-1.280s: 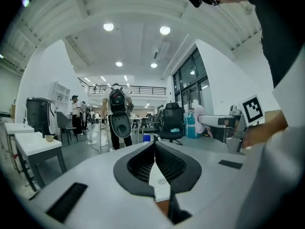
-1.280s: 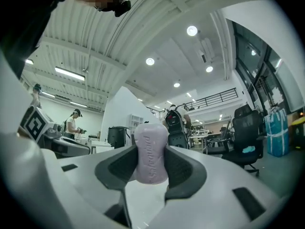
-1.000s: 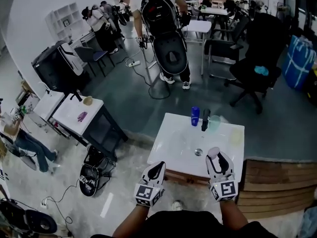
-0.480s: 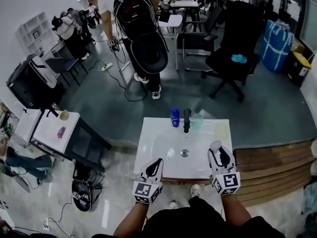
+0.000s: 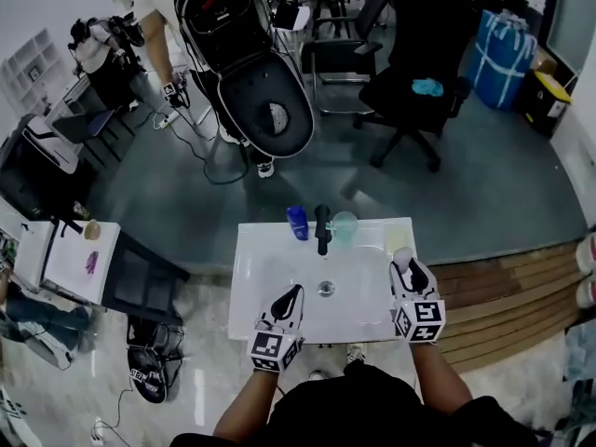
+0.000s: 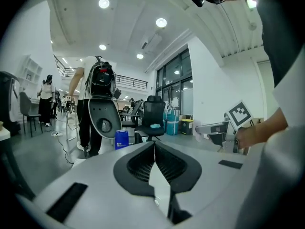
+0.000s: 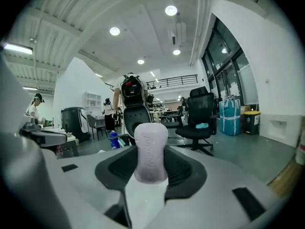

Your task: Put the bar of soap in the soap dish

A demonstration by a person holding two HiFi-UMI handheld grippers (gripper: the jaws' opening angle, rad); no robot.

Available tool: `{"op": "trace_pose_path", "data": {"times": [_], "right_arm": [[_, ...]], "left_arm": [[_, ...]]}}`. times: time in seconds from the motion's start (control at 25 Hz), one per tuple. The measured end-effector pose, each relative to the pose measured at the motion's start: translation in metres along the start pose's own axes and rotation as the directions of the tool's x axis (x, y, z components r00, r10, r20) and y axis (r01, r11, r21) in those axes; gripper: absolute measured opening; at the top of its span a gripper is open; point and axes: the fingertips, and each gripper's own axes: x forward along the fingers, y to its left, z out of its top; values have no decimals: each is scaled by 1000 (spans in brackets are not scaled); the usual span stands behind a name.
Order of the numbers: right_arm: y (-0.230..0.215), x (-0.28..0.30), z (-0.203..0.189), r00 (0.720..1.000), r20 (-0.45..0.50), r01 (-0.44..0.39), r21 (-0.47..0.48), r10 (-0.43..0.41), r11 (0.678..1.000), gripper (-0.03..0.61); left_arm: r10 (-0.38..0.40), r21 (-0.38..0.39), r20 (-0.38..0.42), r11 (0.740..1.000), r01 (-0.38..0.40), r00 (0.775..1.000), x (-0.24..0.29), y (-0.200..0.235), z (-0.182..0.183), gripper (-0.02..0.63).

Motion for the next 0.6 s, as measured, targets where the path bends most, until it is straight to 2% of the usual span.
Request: {"op": "trace_pose_path", "data": {"times": [0.28, 0.6], "right_arm": [[-37, 47, -32, 987, -134, 84, 0, -83, 996, 186], [-68, 90, -78, 951, -280, 127, -34, -131, 991, 184]], "left_arm": [[2, -19, -44, 1000, -2, 999, 26, 10, -14, 21], [20, -35, -89, 999, -23, 996, 44, 18, -34, 21]]}}
